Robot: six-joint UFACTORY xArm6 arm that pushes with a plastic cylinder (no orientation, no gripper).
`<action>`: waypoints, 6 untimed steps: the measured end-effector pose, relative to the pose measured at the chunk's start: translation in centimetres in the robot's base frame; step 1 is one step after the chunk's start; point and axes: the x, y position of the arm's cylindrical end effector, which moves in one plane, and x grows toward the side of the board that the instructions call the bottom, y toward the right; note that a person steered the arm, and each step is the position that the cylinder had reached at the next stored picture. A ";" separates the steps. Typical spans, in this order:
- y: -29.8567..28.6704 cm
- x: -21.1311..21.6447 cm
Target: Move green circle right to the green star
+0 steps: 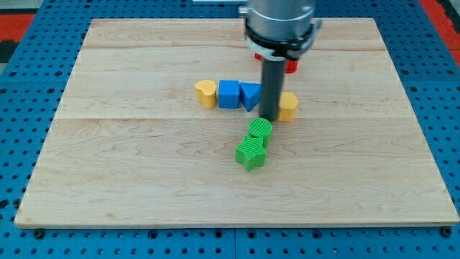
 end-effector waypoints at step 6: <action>-0.6 -4.3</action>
